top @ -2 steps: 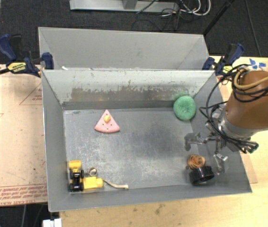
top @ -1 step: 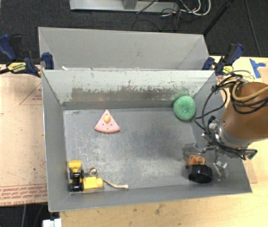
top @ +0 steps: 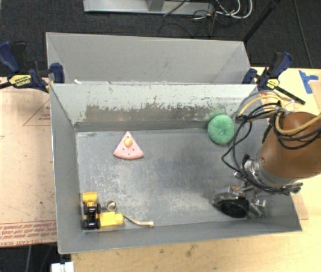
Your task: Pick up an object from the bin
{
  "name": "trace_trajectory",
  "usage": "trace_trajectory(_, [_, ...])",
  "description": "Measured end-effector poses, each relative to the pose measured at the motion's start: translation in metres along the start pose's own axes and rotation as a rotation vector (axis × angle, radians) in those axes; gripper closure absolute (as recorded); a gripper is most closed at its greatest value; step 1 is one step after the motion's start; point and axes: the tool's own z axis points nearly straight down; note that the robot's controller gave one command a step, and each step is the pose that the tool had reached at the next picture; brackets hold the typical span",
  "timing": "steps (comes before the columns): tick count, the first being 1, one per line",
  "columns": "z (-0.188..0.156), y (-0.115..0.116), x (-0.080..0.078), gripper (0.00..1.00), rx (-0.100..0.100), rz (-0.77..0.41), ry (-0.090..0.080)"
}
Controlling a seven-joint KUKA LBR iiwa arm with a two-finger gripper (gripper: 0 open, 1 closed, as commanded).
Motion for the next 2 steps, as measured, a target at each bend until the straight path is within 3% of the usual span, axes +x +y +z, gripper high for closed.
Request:
trace_trajectory(1, [0.0,0.0,0.0,1.0,0.0,-0.001,0.0])
trace_trajectory(2, [-0.063,-0.004,0.003,1.0,0.004,0.008,0.016])
